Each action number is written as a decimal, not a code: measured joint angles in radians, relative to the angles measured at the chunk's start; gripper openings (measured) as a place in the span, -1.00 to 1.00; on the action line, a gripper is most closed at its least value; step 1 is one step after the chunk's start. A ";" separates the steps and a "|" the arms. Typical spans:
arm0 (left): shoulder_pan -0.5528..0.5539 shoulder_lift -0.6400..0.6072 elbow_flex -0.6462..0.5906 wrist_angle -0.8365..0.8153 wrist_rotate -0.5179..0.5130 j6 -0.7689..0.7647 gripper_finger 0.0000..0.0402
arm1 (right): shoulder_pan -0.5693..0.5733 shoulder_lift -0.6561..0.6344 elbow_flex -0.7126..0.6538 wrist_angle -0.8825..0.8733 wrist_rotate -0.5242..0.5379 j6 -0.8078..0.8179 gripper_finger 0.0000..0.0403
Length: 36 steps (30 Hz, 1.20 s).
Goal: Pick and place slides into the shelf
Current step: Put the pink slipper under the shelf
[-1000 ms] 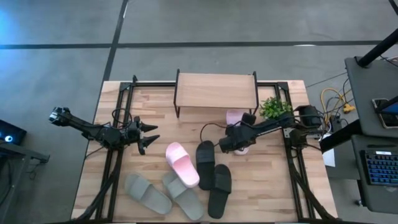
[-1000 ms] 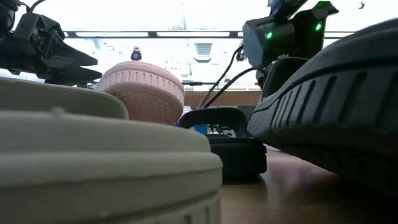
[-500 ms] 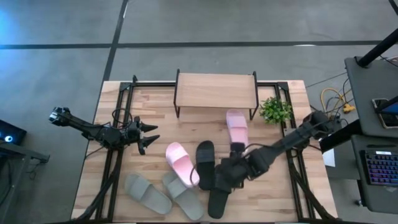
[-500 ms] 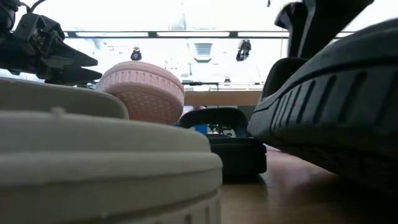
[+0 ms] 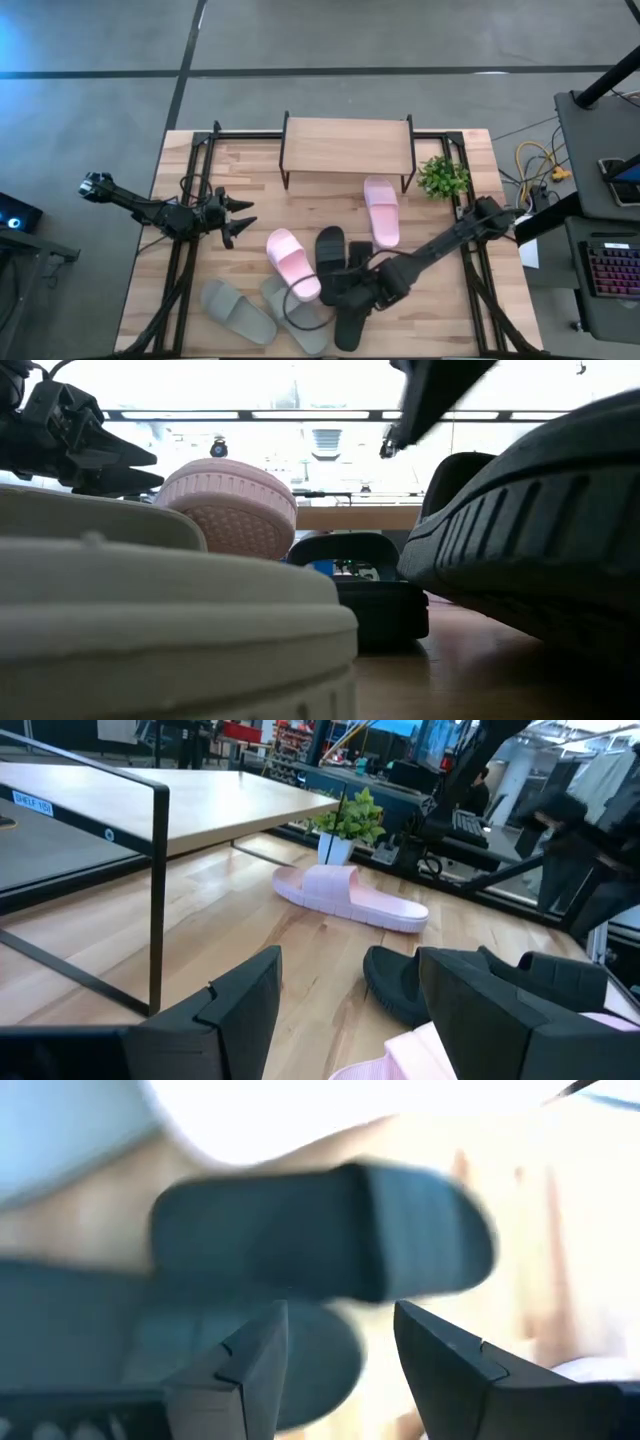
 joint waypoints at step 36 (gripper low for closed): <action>-0.002 -0.079 0.058 -0.158 0.386 -0.412 0.11 | -0.273 0.391 0.446 0.152 -0.133 -0.581 -0.13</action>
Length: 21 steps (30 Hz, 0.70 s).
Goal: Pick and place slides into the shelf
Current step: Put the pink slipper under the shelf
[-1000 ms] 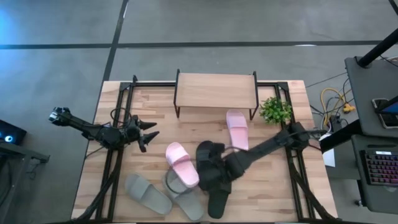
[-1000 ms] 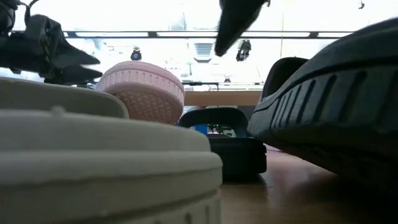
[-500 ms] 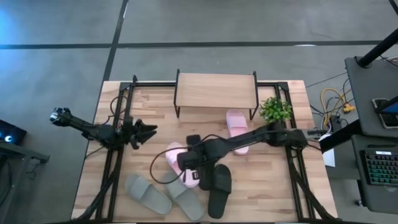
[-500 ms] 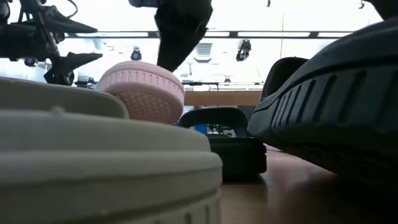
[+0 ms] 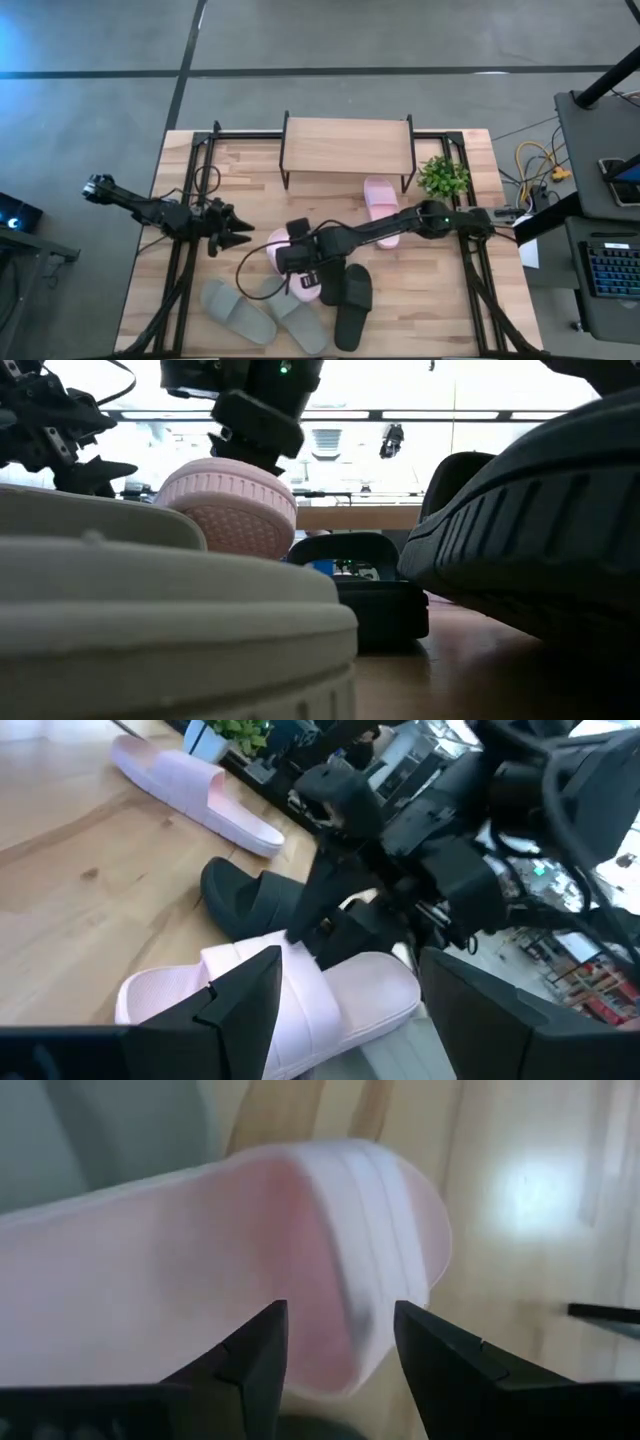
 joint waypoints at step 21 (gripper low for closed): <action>0.001 -0.020 -0.006 -0.001 0.011 -0.007 0.11 | -0.023 -0.001 -0.081 0.087 0.006 -0.019 -0.49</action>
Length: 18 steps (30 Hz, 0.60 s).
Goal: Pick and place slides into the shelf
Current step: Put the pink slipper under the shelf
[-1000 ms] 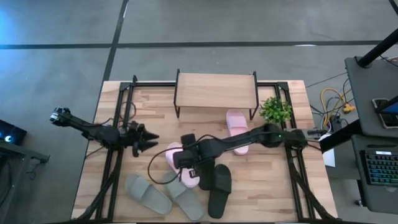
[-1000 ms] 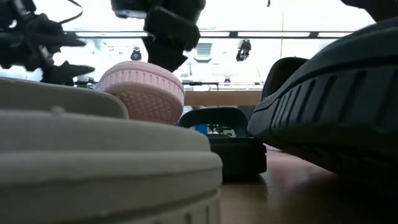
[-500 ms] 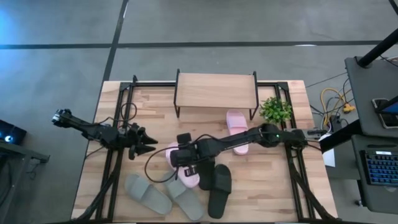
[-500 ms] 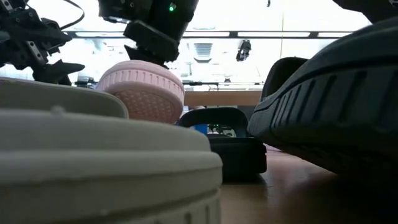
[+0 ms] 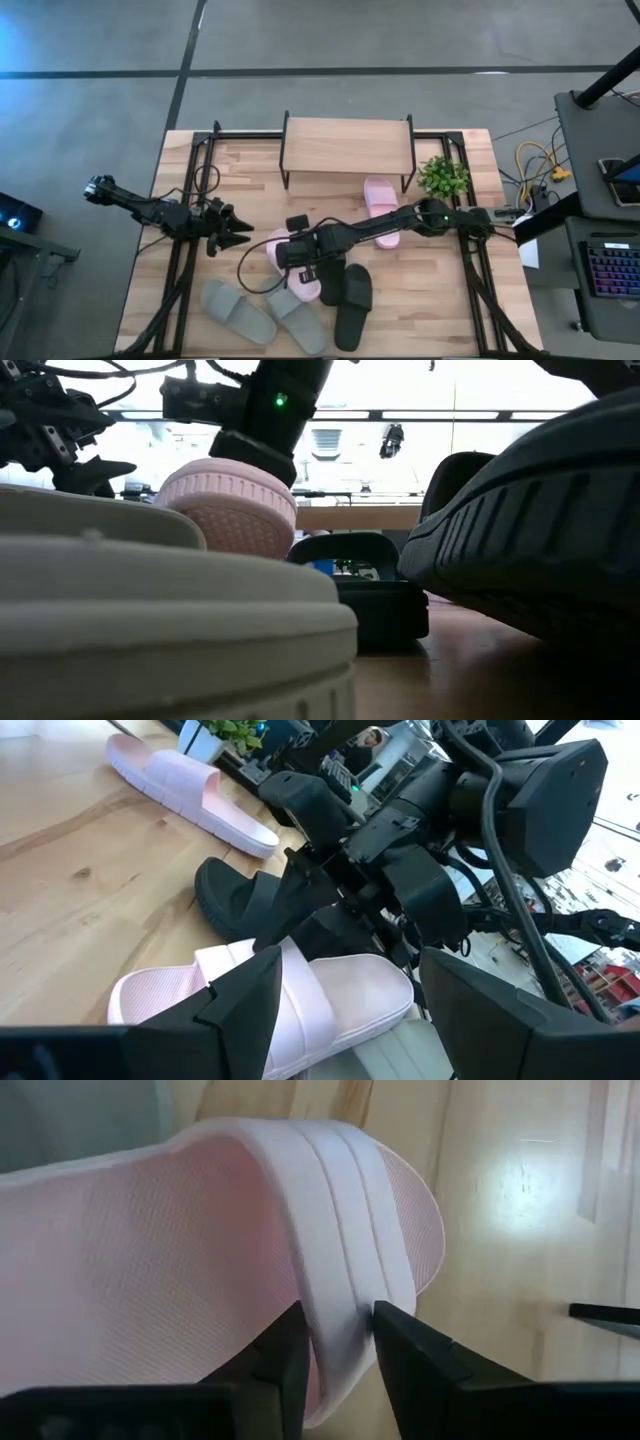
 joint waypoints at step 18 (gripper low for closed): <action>0.000 0.002 0.000 0.000 0.000 0.000 0.11 | -0.015 -0.010 0.082 -0.129 0.309 0.122 -0.94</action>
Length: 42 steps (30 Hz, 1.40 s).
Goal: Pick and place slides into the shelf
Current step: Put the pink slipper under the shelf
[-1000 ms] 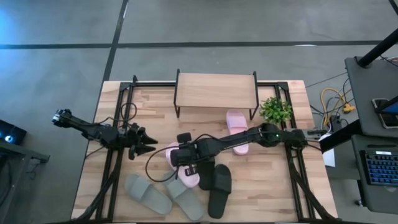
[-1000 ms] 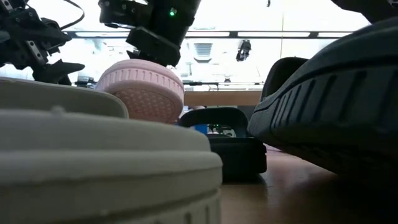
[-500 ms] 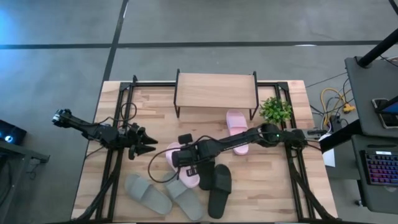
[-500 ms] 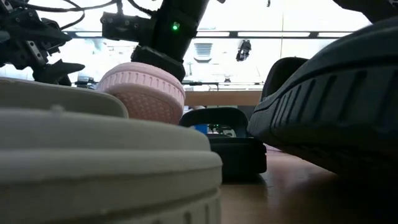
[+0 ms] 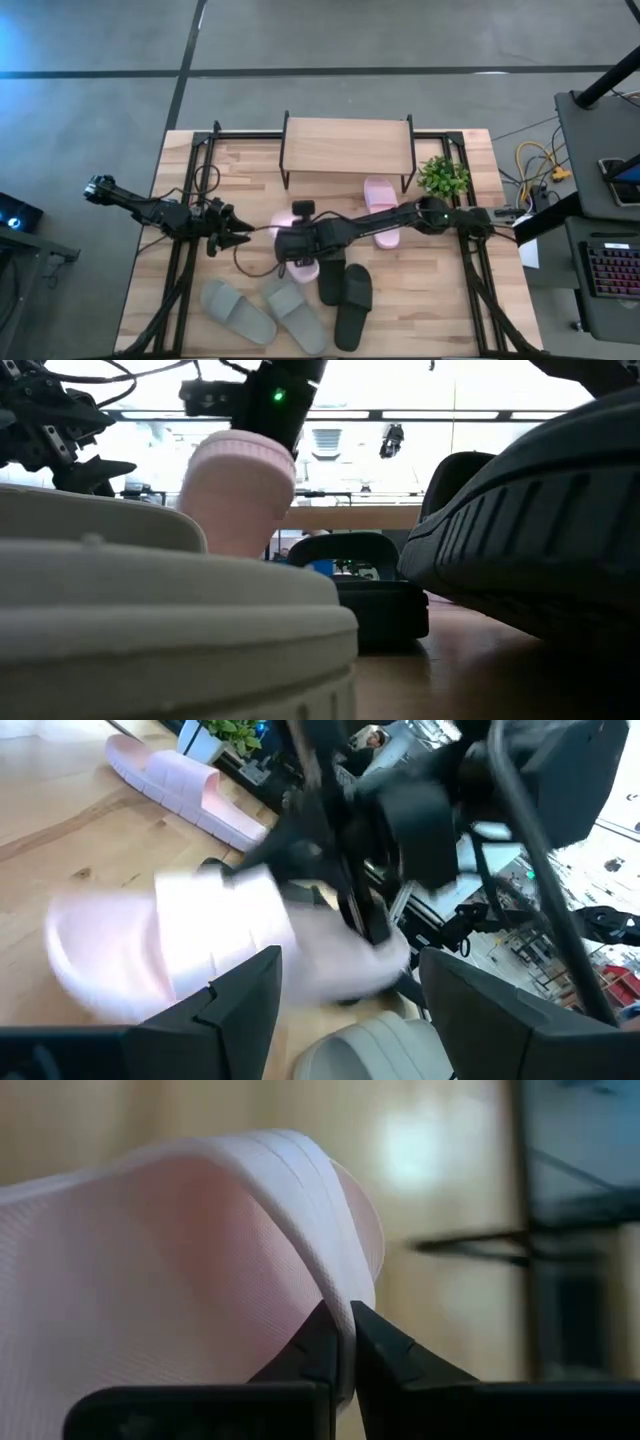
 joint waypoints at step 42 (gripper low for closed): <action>0.000 0.006 -0.006 0.001 -0.002 0.032 0.11 | -0.204 -0.436 -0.752 0.068 -0.002 0.215 -0.94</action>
